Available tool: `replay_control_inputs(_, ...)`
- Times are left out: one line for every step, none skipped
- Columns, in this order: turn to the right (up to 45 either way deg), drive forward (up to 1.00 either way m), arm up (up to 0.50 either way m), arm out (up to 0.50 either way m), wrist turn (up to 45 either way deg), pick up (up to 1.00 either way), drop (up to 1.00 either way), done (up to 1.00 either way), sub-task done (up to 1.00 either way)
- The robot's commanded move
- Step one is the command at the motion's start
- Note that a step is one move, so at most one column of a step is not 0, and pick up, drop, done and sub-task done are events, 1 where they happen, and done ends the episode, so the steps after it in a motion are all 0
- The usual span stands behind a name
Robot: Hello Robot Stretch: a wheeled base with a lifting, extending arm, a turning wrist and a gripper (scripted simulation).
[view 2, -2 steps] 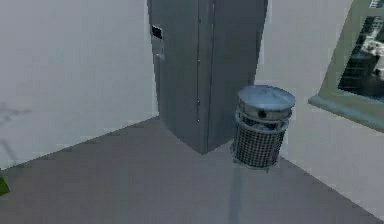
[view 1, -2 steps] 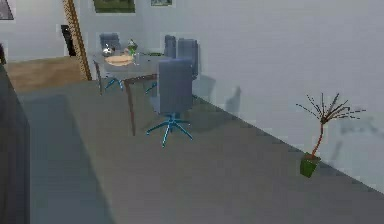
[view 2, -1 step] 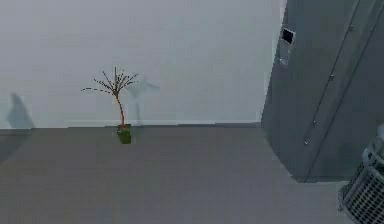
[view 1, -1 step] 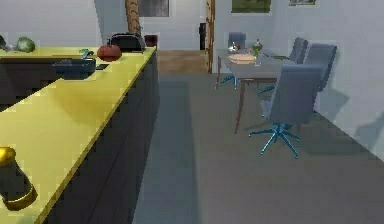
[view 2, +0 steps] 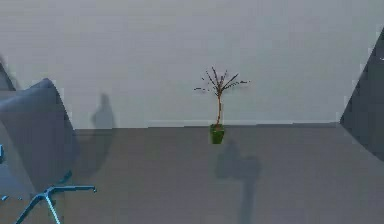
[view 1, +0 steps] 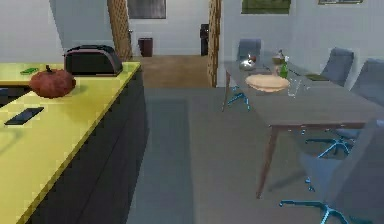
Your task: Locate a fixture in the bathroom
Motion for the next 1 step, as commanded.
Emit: replay_control_inputs(0.0, 1.0, 0.0, 0.0, 0.0, 0.0, 0.0, 0.0, 0.0)
